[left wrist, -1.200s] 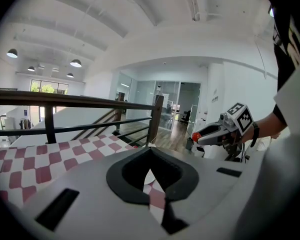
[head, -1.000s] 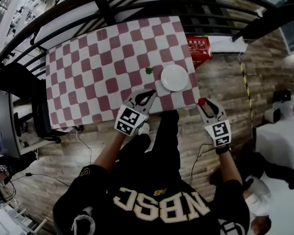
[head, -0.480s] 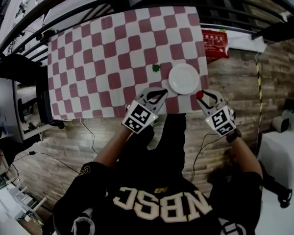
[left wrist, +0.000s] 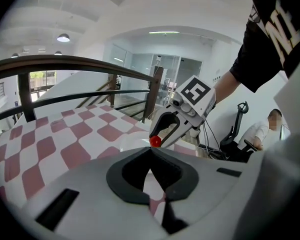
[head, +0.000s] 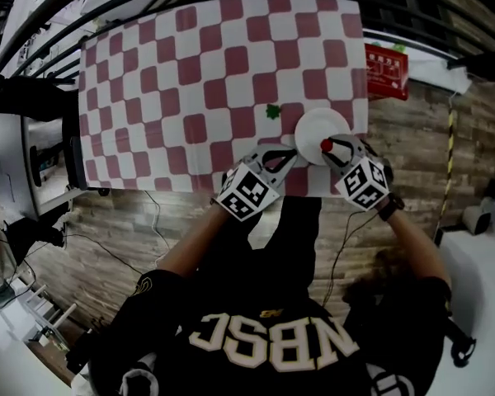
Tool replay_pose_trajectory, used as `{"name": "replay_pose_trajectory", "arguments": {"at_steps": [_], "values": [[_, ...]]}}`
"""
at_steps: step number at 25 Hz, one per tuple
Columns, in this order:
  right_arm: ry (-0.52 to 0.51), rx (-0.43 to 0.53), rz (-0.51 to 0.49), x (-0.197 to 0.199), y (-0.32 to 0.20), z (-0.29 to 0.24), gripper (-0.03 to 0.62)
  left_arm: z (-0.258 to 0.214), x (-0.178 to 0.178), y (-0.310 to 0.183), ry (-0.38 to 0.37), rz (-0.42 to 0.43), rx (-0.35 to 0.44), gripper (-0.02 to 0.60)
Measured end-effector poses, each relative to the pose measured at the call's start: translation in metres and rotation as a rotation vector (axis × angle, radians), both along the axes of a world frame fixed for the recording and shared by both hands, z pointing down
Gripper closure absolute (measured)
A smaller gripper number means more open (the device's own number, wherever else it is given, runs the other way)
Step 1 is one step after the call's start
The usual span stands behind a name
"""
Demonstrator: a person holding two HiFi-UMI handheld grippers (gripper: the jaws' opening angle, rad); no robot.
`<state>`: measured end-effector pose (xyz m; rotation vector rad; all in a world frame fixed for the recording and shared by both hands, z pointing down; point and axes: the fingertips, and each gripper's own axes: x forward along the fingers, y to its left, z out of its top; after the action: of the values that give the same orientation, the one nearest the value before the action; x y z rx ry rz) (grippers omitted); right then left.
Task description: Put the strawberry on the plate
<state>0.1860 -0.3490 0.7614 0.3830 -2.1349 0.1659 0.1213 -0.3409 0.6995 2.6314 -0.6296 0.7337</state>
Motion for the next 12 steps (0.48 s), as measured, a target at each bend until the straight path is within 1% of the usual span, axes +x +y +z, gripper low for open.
{"name": "replay_pose_trajectory", "arguments": {"at_steps": [6,12], "values": [[0.002,-0.018,-0.006,-0.013,-0.010,0.018,0.445,0.015,-0.001,-0.005,0.008,-0.016,-0.034,0.566],[0.017,-0.039,0.000,-0.018,-0.008,0.027,0.445,0.015,-0.004,-0.006,0.021,-0.016,-0.046,0.566]]}}
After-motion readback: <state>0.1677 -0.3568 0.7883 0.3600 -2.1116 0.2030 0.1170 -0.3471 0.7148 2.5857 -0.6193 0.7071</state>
